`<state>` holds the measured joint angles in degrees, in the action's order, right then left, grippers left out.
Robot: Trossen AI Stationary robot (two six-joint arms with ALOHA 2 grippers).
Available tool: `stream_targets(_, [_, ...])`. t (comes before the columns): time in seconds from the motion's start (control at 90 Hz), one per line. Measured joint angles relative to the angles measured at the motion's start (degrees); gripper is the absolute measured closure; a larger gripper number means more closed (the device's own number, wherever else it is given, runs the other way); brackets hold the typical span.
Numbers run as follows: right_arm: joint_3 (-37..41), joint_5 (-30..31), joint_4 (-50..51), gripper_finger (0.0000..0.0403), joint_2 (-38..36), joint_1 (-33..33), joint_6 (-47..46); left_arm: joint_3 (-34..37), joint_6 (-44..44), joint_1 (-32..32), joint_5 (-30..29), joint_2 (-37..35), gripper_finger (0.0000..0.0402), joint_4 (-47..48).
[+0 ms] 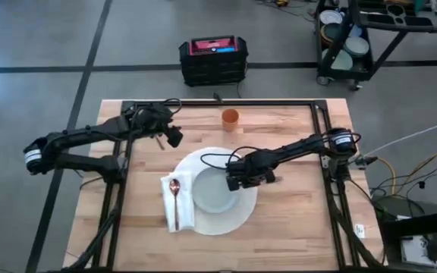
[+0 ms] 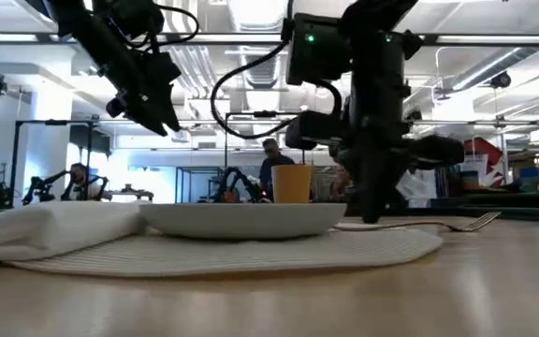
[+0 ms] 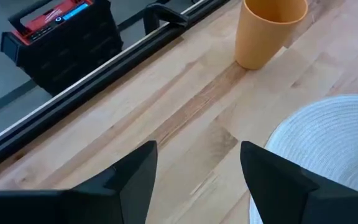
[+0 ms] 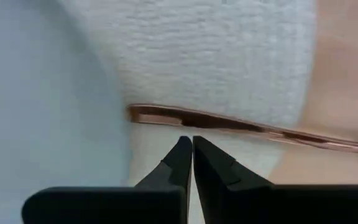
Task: Set table place
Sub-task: Adjust the white mat on the table, then adjust the gold fork on the mat
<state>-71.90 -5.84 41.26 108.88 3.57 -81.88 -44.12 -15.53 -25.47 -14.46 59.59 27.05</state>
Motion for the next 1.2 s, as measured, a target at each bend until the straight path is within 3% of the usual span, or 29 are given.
stream_targets(0.267, [0.0, 1.5, -0.9, 0.0403, 0.0, 0.0, -1.7, 0.0, 0.0, 0.0, 0.0, 0.0, 0.0184, 0.0])
stream_targets(0.456, [0.0, 6.7, 10.1, 0.0403, -1.1, -0.7, -1.1, 0.0, 0.0, 0.0, 0.0, 0.0, 0.0184, 0.1])
stream_targets(0.611, [0.0, 10.1, 13.6, 0.0403, -5.7, -1.0, 5.2, 0.0, 0.0, 0.0, 0.0, 0.0, 0.0184, 0.2])
stream_targets(0.767, [1.1, 12.7, 25.6, 0.0403, -10.0, 0.1, 5.1, 0.0, 0.0, 0.0, 0.0, 0.0, 0.0184, 0.3])
stream_targets(0.844, [3.2, 12.6, 29.3, 0.0403, -11.8, 0.8, 3.4, 0.0, 0.1, 0.0, 0.0, 0.0, 0.0184, 0.3])
stream_targets(1.2, [16.3, 7.2, 25.9, 0.0394, -20.4, 2.4, -10.1, 0.0, 2.0, 0.0, 0.0, 0.0, 0.0184, 0.4])
